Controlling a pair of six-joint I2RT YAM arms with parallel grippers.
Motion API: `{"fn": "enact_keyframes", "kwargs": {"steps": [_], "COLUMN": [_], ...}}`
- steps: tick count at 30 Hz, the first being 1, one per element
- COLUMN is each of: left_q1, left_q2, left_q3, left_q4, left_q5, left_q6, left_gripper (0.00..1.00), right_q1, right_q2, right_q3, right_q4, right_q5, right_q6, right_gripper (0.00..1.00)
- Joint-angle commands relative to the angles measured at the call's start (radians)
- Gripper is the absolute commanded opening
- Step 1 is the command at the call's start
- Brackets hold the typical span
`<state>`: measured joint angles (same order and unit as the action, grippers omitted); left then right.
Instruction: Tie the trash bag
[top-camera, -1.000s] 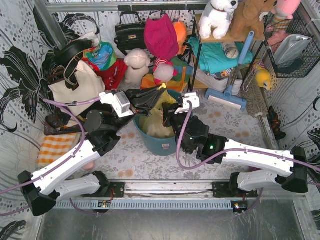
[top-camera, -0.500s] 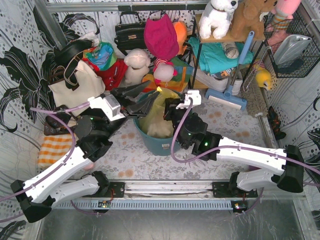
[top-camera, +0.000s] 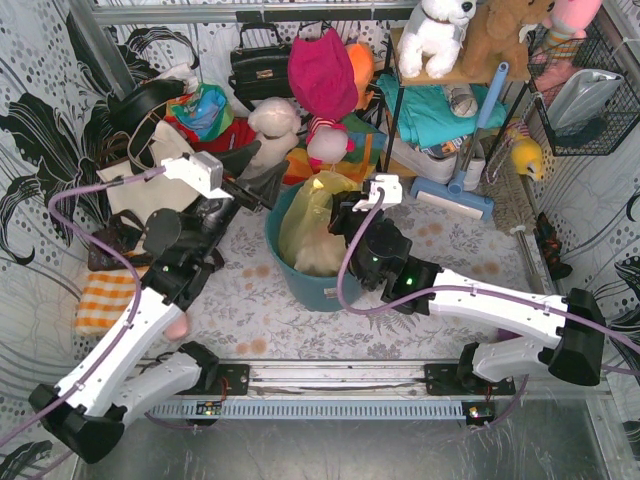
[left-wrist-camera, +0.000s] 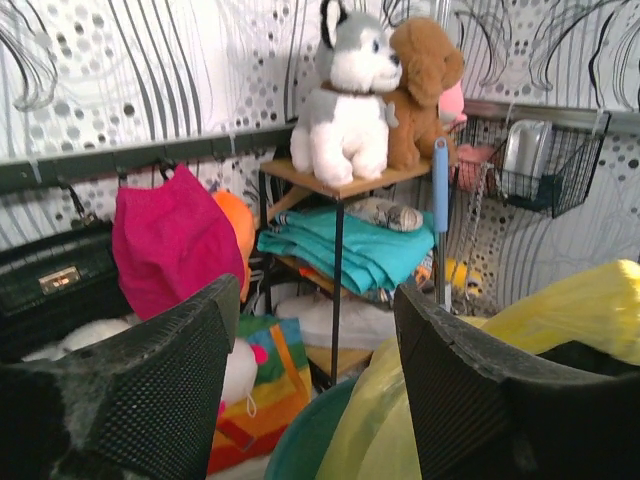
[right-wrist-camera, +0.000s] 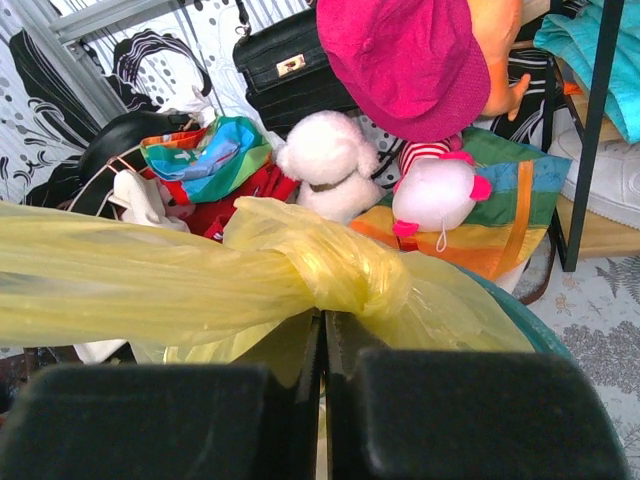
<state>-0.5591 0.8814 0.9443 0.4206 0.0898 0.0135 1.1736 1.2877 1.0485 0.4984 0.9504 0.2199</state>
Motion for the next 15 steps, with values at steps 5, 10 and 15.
{"fn": "enact_keyframes", "kwargs": {"steps": [5, 10, 15], "left_q1": [0.241, 0.312, 0.313], "left_q2": [0.113, 0.205, 0.28], "left_q3": [-0.008, -0.003, 0.025], "left_q4": [0.143, 0.263, 0.292], "left_q5": [0.408, 0.587, 0.716], "left_q6": [-0.341, -0.455, -0.487], "left_gripper": [0.72, 0.72, 0.72], "right_q1": [-0.026, -0.032, -0.035], "right_q2": [0.006, 0.02, 0.034], "right_q3": [0.005, -0.002, -0.007], "right_q4": [0.086, 0.139, 0.184], "right_q5": [-0.101, -0.127, -0.127], "right_q6": [0.02, 0.004, -0.015], "right_gripper": [0.0, 0.0, 0.0]}}
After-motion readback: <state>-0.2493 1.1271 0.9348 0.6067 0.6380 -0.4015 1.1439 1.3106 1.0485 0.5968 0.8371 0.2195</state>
